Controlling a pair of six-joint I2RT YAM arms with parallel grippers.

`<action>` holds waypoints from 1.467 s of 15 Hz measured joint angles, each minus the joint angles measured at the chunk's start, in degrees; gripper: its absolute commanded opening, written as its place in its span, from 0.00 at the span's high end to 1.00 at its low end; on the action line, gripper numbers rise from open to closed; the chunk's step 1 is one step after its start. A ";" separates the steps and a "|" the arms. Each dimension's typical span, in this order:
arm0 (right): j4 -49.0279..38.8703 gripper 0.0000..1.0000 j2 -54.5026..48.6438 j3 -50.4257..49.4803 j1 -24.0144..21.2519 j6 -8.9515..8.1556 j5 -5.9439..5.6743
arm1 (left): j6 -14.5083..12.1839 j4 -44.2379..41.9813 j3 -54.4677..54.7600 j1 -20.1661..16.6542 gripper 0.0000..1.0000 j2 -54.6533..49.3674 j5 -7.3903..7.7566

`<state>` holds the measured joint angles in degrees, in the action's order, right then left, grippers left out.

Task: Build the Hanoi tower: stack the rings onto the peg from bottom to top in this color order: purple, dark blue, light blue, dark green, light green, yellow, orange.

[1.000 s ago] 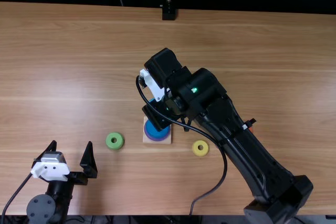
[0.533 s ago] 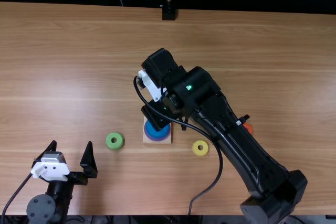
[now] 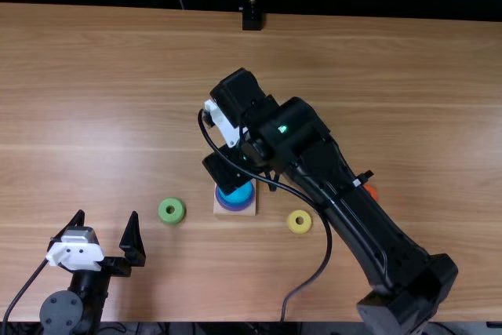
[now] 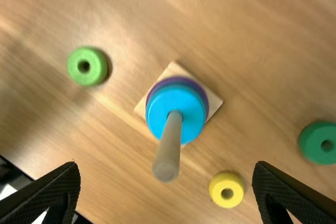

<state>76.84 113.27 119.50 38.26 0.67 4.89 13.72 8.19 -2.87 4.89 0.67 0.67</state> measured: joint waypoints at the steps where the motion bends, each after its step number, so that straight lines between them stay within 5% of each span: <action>1: -0.17 0.00 0.07 1.86 -0.02 -0.09 0.04 | 0.00 0.00 0.00 -0.02 0.00 0.02 0.00; 4: -1.05 0.00 0.07 4.96 -1.40 -0.07 0.11 | 0.00 0.00 0.00 -0.02 0.00 0.02 0.00; 6: -7.54 0.00 0.02 4.28 -6.64 -0.09 0.09 | 0.02 0.00 0.00 -0.02 0.00 0.00 0.00; 12: -42.77 0.00 -1.57 -29.75 -20.83 0.35 0.07 | 0.02 -0.02 0.00 0.00 0.00 0.00 0.02; 15: -45.09 0.00 -5.44 -37.42 -25.86 1.77 -0.22 | 0.00 -0.02 0.00 0.00 0.00 0.02 0.00; 18: -44.57 0.00 -6.08 -41.07 -26.21 4.44 -0.20 | 0.00 0.00 0.02 0.00 0.00 0.02 -0.02; 22: -44.52 0.00 -6.08 -41.42 -26.21 5.29 -0.20 | 0.00 -0.02 0.00 0.00 0.00 0.00 0.00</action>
<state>32.32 107.20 78.08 12.05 5.96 4.69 13.72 8.16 -2.87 4.89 0.67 0.67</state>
